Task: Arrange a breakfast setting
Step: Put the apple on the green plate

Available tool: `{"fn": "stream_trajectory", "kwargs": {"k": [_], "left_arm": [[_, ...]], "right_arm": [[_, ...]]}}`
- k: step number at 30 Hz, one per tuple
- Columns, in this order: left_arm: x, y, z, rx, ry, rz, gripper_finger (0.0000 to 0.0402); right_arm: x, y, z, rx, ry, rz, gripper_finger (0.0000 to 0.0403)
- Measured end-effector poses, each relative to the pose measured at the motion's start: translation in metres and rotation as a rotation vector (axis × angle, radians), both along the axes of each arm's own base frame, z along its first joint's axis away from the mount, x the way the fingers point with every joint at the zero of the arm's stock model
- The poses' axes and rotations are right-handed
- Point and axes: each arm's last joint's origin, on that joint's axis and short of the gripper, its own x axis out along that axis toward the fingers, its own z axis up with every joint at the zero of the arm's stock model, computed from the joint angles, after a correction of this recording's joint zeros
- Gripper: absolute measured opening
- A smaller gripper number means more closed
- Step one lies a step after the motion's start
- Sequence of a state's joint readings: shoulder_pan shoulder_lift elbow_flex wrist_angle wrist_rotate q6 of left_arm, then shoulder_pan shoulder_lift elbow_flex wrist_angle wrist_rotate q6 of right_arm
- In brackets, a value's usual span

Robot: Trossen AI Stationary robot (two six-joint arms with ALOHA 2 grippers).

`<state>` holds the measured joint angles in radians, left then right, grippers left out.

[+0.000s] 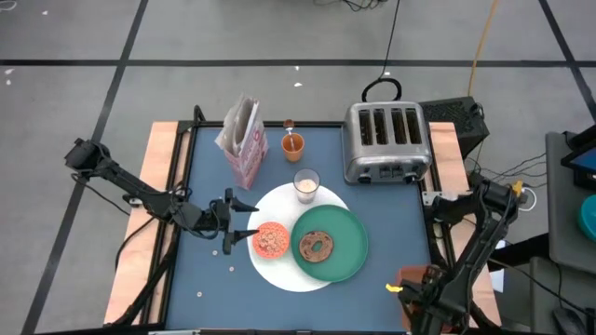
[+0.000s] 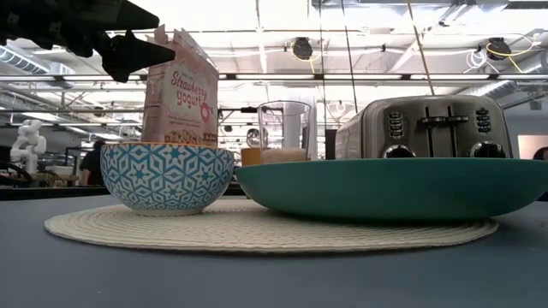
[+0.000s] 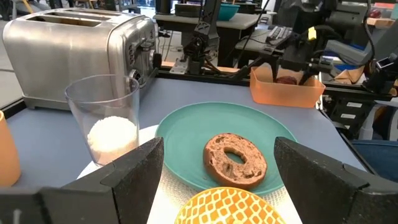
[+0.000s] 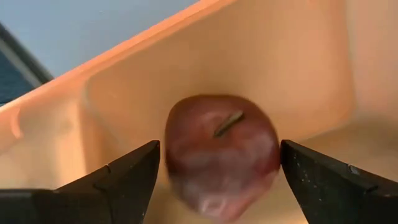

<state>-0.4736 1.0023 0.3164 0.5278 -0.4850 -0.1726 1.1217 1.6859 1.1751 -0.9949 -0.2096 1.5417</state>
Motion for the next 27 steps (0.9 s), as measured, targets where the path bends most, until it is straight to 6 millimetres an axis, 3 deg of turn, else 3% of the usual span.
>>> {"fn": "stream_trajectory", "kwargs": {"k": [11,21,27], "left_arm": [[0.000,0.000,0.000,-0.002,0.000,0.000,0.0308],[0.000,0.000,0.000,-0.001,0.000,0.000,0.0308],[0.000,0.000,0.000,0.001,0.000,0.000,0.0308]], "right_arm": [[0.002,0.006,-0.023,-0.062,0.068,-0.007,0.0324],[0.001,0.007,-0.023,-0.044,0.110,-0.003,0.0276],[0.001,0.007,-0.023,-0.041,0.110,0.004,0.0278]]}}
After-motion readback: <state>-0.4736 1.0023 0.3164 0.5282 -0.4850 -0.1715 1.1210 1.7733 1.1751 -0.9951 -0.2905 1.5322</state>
